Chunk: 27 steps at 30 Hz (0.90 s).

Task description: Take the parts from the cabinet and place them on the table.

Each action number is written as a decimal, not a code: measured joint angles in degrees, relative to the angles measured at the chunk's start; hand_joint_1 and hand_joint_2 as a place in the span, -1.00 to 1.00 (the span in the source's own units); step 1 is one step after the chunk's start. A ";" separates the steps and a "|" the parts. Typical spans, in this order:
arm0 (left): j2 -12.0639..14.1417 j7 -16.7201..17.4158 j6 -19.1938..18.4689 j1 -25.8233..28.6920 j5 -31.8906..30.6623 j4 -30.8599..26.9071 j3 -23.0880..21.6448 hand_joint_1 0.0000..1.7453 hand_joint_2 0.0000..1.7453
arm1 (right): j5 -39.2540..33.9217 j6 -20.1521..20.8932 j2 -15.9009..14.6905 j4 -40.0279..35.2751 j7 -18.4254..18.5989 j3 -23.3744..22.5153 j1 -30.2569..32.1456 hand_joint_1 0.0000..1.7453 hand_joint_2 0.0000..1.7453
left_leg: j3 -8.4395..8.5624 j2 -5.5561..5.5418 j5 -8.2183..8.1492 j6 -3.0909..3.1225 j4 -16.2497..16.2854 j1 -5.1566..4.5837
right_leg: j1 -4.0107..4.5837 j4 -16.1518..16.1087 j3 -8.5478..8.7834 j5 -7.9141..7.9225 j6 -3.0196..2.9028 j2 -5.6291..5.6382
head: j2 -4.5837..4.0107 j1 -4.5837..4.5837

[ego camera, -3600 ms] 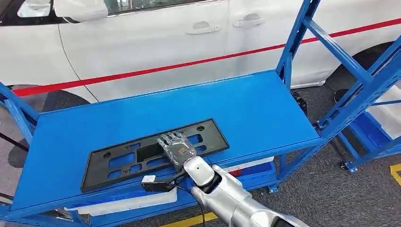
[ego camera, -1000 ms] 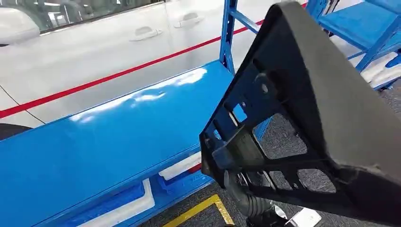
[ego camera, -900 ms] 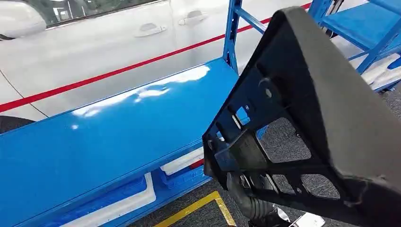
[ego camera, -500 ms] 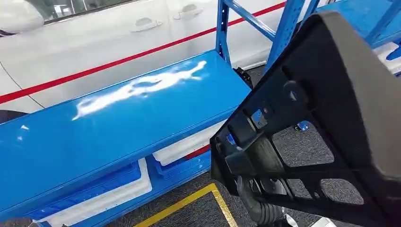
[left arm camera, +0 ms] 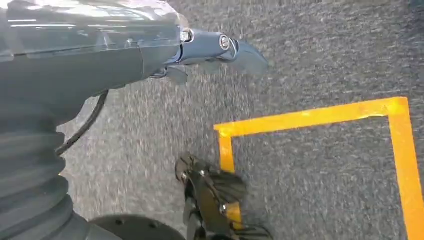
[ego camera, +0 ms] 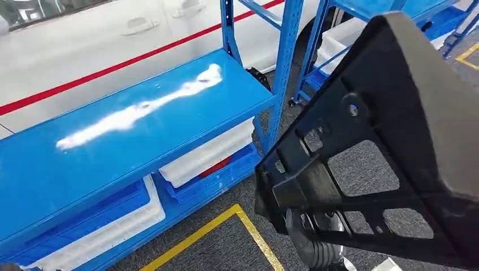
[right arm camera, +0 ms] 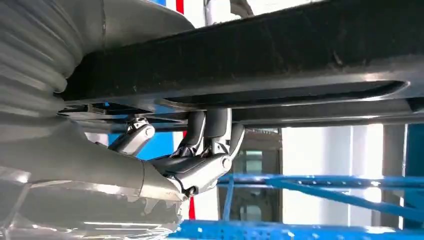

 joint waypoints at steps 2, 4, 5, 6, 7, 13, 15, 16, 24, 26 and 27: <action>0.02 0.02 -0.02 0.34 -0.37 -0.02 -0.33 -1.00 1.00 | 0.20 -0.42 0.11 -0.20 0.02 -0.18 0.11 1.00 1.00 | -1.10 1.28 1.05 0.84 -0.45 -0.01 | 0.06 5.04 -1.57 -6.87 0.52 -3.17 | 0.00 0.88; 0.00 -0.02 -0.44 0.83 -0.61 -0.04 -0.55 -1.00 1.00 | 0.33 -0.94 0.18 -0.22 0.02 -0.42 0.51 1.00 1.00 | -2.13 3.05 1.59 0.40 -0.40 -0.01 | -0.55 12.73 -3.12 -11.27 1.16 -4.06 | 0.00 0.92; 0.00 -0.15 -0.66 0.91 -1.01 -0.04 -0.64 -1.00 1.00 | 0.35 -1.22 0.20 -0.39 0.02 -0.57 0.88 1.00 1.00 | -2.71 3.99 1.95 0.22 -0.21 0.06 | -0.90 15.70 -3.53 -10.50 1.54 -4.26 | 0.00 0.96; 0.00 -0.33 -0.92 0.92 -1.29 -0.06 -0.77 -1.00 1.00 | 0.46 -1.66 0.33 -0.63 0.00 -0.85 1.30 1.00 1.00 | -3.40 4.86 2.19 -0.02 0.06 0.16 | -1.28 17.10 -3.26 -8.01 1.96 -4.47 | 0.00 1.03; 0.00 -0.46 -1.03 0.91 -1.62 -0.07 -0.83 -1.00 1.00 | 0.59 -1.90 0.51 -0.83 0.00 -1.14 1.71 1.00 1.00 | -4.12 5.73 2.35 -0.27 0.55 0.29 | -1.64 16.18 -1.84 -5.23 2.36 -4.76 | 0.00 1.03; 0.04 -0.87 -1.66 1.14 -3.78 -0.35 -2.01 -1.00 1.00 | 1.31 -3.08 2.08 -2.93 -0.33 -2.45 3.49 1.00 1.00 | -5.58 9.16 2.34 -2.40 3.15 0.36 | -0.86 -0.46 9.00 -8.48 0.59 -8.86 | 0.00 1.56; 0.06 -1.01 -1.90 1.16 -4.48 -0.39 -2.32 -1.00 1.00 | 1.36 -3.23 2.75 -3.47 -0.46 -3.11 4.44 1.00 1.00 | -5.80 9.16 1.88 -3.28 3.34 0.66 | -1.07 -0.98 8.83 -7.81 -0.74 -7.66 | 0.00 1.64; 0.07 -1.09 -1.92 1.26 -4.83 -0.46 -2.38 -1.00 1.00 | 1.40 -3.37 3.15 -3.89 -0.72 -3.35 4.91 1.00 1.00 | -6.33 5.54 0.08 -3.56 4.93 0.99 | -1.07 -1.01 8.44 -7.55 -1.17 -7.22 | 0.00 1.60; 0.37 -1.38 -2.21 2.68 -7.52 -0.76 -3.63 -1.00 1.00 | 1.88 -3.74 6.45 -5.96 -1.97 -5.99 7.50 1.00 1.00 | -6.44 0.69 0.85 -2.81 8.76 1.20 | -0.46 -0.43 7.40 -6.67 -1.72 -0.96 | 0.00 1.62; 0.63 -1.38 -2.23 2.85 -7.98 -0.81 -3.70 -1.00 1.00 | 1.99 -3.74 7.15 -6.43 -2.30 -6.34 7.77 1.00 1.00 | -4.12 -2.81 1.12 -2.57 4.19 1.24 | -0.37 -0.17 6.92 -6.52 -1.25 0.30 | 0.00 1.71; 0.70 -1.33 -2.23 2.97 -8.29 -0.81 -3.72 -1.00 1.00 | 2.12 -3.74 7.50 -6.60 -2.36 -6.56 8.07 1.00 1.00 | -4.15 -2.42 1.05 -2.61 4.02 1.15 | -0.66 -0.16 6.70 -6.14 -0.66 1.06 | 0.00 1.69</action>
